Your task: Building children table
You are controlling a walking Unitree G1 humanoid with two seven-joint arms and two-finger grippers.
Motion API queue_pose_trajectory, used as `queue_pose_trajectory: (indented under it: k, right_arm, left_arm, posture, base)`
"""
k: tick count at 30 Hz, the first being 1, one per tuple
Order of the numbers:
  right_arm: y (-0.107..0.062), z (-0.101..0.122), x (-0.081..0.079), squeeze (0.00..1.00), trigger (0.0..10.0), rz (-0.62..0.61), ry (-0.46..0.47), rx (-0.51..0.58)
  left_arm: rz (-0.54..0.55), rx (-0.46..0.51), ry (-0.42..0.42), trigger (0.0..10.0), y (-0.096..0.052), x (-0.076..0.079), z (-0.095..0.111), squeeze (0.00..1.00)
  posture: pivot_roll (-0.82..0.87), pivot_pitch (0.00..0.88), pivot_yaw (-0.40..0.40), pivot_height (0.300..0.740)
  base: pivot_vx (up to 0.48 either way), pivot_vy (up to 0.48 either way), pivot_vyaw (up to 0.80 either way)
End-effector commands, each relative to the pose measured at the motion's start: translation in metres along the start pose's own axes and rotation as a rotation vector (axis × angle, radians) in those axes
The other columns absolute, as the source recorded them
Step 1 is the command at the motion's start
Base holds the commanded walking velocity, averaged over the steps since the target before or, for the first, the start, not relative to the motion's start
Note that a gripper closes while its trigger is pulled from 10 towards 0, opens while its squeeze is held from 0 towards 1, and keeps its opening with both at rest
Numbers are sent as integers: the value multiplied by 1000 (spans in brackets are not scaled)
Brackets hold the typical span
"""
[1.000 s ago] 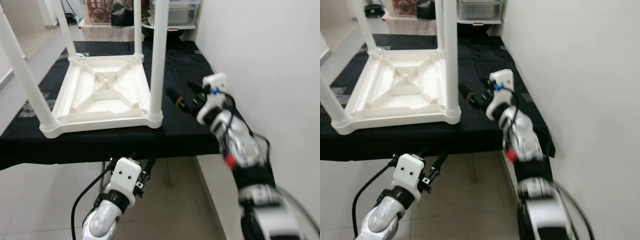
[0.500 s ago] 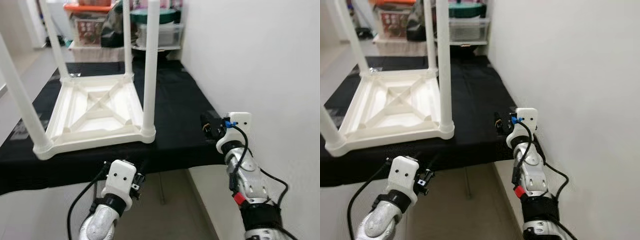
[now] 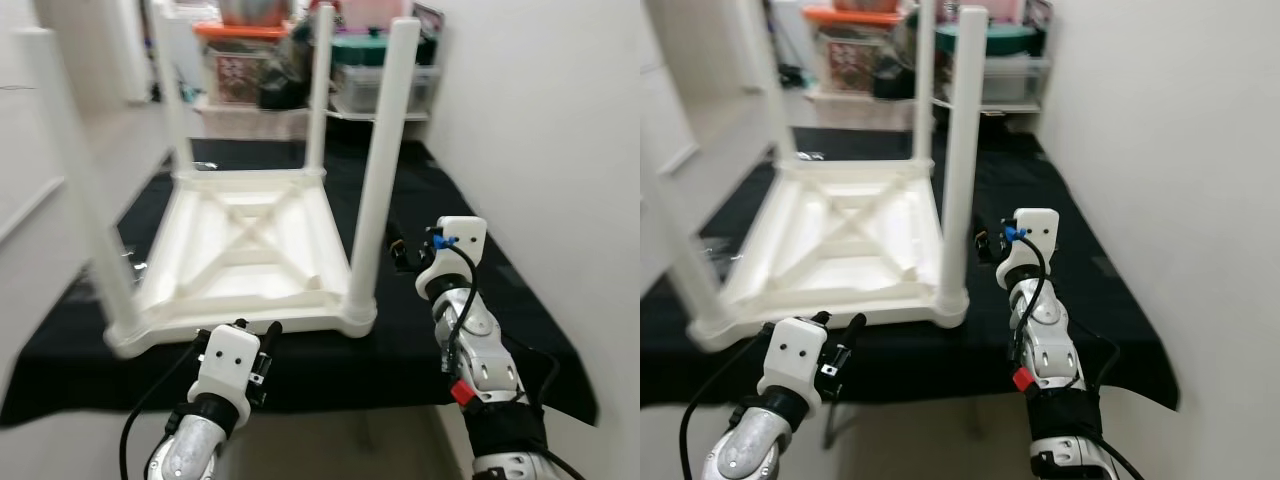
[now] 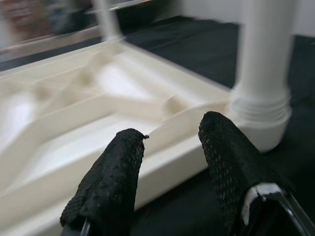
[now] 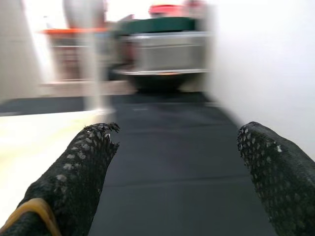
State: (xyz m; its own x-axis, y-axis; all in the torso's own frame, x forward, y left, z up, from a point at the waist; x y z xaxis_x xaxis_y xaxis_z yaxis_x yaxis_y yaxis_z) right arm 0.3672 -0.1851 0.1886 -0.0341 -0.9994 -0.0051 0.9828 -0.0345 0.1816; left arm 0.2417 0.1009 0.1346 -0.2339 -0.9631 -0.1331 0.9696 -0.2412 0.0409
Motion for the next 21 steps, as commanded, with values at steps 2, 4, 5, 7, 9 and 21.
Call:
queue_pose_trajectory:
  k: [2,4,5,7,9,21]
  right_arm:
    - [2,6,22,0,10000,-89,-17,17]
    - [3,8,28,0,10000,-109,-35,18]
    - [3,8,28,0,10000,-109,-35,18]
    - [4,6,33,0,10000,-115,-31,6]
    - [7,1,39,0,10000,-61,47,-28]
    - [11,-4,84,0,10000,243,5,-194]
  left_arm:
    - [-29,-27,-5,10000,-1,7,-4,0]
    - [-32,-35,-5,10000,0,8,-5,0]
    - [-32,-35,-5,10000,0,8,-5,0]
    - [-37,-42,-7,10000,0,8,-6,0]
    - [-42,-34,-1,10000,0,9,-5,0]
    - [-53,-40,-2,10000,0,12,-5,0]
  posture:
    - [46,23,-44,740]
    - [46,23,-44,740]
    - [46,23,-44,740]
    - [45,25,-43,740]
    - [44,26,-44,740]
    - [49,40,-50,740]
  base:
    - [0,0,0]
    - [0,0,0]
    - [0,0,0]
    - [0,0,0]
    - [0,0,0]
    - [0,0,0]
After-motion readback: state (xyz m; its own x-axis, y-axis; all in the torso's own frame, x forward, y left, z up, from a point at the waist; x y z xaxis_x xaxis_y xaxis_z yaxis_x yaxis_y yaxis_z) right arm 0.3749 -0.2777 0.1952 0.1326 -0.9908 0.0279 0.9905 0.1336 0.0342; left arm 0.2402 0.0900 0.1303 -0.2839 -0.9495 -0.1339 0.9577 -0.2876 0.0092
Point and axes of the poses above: a point about 5 cm out from each wrist's last joint towards the gripper, its own y axis pointing out of the wrist towards the gripper, its own z axis along the axis of the wrist's last joint, x = y × z, the point moved 2 cm from there along y, pointing out of the wrist towards the gripper, and after that the axes turned 1 degree about -y, right-handed, at the moved point
